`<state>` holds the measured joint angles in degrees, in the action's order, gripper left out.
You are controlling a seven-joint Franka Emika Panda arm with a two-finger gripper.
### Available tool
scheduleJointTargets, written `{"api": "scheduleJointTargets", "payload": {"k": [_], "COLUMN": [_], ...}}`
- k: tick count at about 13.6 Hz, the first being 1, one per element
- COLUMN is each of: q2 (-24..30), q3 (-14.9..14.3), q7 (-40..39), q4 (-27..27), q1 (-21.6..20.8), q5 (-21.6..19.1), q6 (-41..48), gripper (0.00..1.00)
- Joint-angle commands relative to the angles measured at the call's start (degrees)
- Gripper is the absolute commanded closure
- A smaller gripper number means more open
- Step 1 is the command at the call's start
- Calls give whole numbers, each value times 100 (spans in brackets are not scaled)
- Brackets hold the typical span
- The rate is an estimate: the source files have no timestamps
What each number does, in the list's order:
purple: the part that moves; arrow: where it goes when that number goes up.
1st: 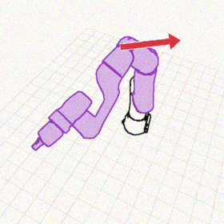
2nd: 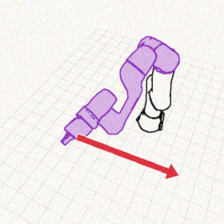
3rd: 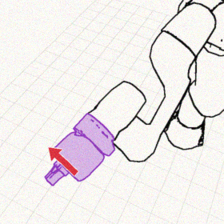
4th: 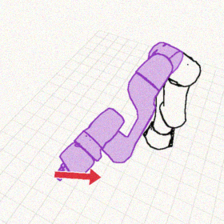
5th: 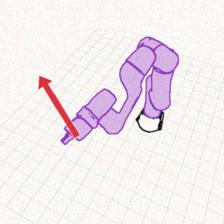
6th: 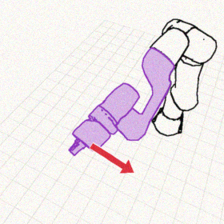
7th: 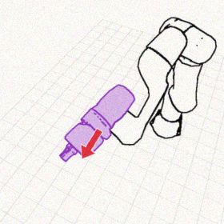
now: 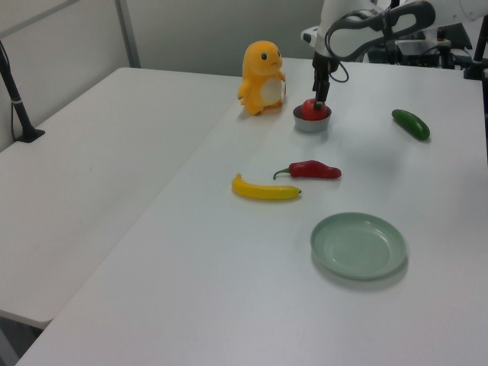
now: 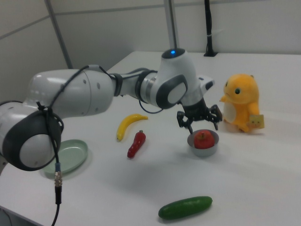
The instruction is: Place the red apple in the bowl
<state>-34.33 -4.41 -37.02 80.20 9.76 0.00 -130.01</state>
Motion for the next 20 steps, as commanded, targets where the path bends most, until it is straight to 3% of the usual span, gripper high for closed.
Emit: {"api": "scheduleJointTargets", "payload": {"k": [1,6,10,15,20], "q2": [1258,2790,3519,3749,3732], "q3": [10,19,28,36,28], "q7": [466,2266,4673,4714,3335], "q4": [715,663,707,1145,1375], "q1": [-53,-263,-1105,-1994,-1943], "q5": [1,-70,-79,-61,-61], "q6": [420,2504,3594,4081,3440], "gripper": [0,0,0,0,0]}}
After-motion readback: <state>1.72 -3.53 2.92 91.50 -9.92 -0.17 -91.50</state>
